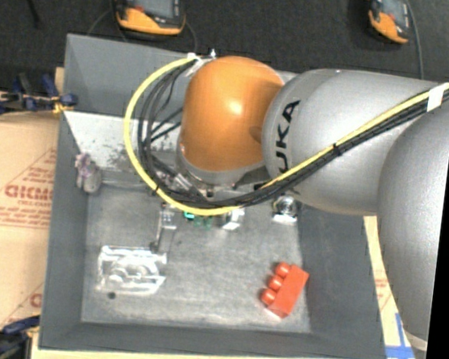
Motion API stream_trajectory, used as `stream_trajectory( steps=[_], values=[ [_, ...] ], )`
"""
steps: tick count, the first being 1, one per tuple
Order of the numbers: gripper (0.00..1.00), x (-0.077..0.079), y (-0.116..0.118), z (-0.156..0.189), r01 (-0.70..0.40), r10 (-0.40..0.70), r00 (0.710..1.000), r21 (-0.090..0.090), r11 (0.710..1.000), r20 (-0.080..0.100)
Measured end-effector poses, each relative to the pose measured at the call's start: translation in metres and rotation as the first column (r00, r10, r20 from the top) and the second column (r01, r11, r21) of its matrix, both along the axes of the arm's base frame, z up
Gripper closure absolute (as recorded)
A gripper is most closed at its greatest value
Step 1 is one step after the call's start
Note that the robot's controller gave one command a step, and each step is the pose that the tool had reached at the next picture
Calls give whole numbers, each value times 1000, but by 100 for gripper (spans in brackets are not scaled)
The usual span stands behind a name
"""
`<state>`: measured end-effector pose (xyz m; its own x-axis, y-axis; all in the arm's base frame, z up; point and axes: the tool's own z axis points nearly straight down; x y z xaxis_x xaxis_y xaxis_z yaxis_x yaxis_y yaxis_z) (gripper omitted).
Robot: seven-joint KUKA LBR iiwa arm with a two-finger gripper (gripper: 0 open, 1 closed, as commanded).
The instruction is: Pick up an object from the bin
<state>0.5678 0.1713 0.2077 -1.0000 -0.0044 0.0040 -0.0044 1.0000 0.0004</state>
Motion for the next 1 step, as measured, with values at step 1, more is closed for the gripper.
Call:
stream_trajectory(
  steps=[1],
  values=[
    [0, -36, 23, -138, -218, 218, 976, -1, 976, 2]
  ],
)
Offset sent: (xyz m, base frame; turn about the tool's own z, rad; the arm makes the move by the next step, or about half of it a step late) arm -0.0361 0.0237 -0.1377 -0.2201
